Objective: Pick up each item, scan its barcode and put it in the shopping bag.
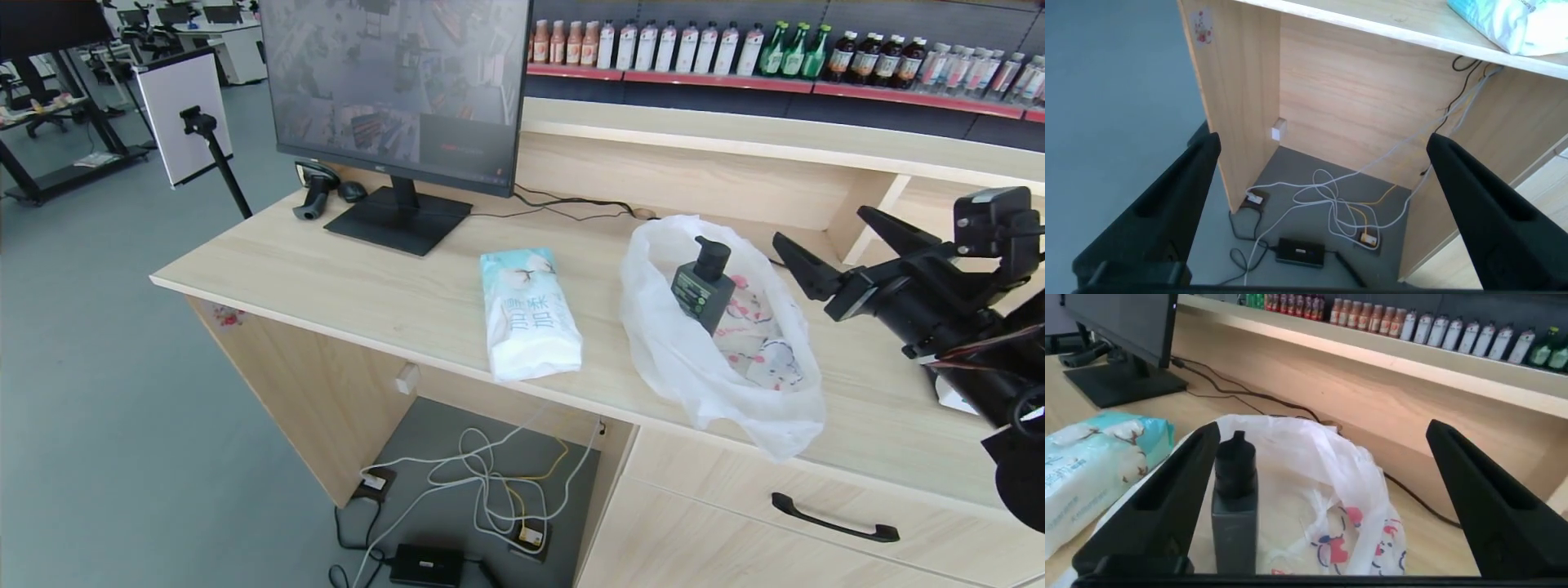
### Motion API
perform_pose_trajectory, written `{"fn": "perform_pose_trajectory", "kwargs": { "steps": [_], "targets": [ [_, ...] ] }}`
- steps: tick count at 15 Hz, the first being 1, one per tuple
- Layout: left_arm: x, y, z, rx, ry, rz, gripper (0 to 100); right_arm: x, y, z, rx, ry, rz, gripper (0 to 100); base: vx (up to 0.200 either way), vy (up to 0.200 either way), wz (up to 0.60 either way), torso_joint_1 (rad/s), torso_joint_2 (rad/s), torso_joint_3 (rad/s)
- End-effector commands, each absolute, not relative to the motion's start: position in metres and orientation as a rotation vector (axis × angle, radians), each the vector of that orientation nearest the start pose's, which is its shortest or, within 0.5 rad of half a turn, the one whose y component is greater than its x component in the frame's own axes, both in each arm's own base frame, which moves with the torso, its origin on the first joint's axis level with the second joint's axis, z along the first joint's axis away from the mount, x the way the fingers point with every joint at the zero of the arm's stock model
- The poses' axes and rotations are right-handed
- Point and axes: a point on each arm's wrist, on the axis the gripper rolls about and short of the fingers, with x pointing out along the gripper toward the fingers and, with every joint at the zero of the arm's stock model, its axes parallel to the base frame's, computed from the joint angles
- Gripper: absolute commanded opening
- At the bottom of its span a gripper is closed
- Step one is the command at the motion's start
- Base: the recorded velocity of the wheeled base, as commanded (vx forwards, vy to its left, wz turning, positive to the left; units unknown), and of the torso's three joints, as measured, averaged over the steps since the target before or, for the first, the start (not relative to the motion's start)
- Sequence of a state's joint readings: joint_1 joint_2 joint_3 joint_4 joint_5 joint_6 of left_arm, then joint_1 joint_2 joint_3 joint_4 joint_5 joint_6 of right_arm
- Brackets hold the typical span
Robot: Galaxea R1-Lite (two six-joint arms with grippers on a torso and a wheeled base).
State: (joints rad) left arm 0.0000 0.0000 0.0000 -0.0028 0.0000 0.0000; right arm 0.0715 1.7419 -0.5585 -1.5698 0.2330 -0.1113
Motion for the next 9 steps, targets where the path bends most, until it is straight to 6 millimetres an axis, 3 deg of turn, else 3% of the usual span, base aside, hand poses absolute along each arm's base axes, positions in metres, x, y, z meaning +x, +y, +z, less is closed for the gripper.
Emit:
{"fn": "perform_pose_trajectory", "kwargs": {
  "steps": [1,2,9],
  "targets": [
    [-0.0228,0.0,0.0758,0.0,-0.003,0.0,100,0.2681,0.0143,0.213,-0.152,-0.443,0.239,100,0.0,0.0,0.0,0.0,0.0,0.0],
    [-0.0228,0.0,0.0758,0.0,-0.003,0.0,100,0.2661,0.0142,0.214,-0.151,-0.446,0.239,100,0.0,0.0,0.0,0.0,0.0,0.0],
    [-0.0228,0.0,0.0758,0.0,-0.003,0.0,100,0.2608,0.0072,0.2131,-0.158,-0.438,0.213,100,0.0,0.0,-0.6,0.002,0.0,0.0]
  ]
}}
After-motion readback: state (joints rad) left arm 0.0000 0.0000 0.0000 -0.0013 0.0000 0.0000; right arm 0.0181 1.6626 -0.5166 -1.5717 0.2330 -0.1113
